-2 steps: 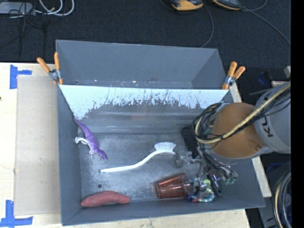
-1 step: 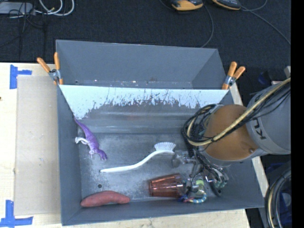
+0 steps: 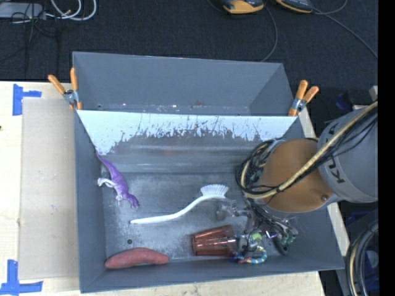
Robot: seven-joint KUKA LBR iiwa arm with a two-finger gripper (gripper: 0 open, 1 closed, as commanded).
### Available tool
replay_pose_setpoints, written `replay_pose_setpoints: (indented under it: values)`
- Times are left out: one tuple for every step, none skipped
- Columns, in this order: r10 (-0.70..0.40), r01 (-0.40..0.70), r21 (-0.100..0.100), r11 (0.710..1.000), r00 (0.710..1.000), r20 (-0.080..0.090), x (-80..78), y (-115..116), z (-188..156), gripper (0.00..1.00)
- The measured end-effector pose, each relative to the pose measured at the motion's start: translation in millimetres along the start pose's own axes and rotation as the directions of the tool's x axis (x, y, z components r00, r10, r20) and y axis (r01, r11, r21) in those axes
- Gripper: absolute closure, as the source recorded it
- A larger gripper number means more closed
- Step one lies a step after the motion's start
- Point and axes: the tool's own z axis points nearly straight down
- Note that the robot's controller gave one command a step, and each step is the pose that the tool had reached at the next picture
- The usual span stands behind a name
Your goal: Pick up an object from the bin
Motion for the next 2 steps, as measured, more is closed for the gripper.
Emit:
replay_pose_setpoints:
  values:
    - [-0.107,0.107,0.003,0.994,0.994,0.0,-8.7,13.7,1.6,0.0]
    - [-0.138,0.138,0.004,0.99,0.99,0.005,-11.1,19.9,2.7,0.0]
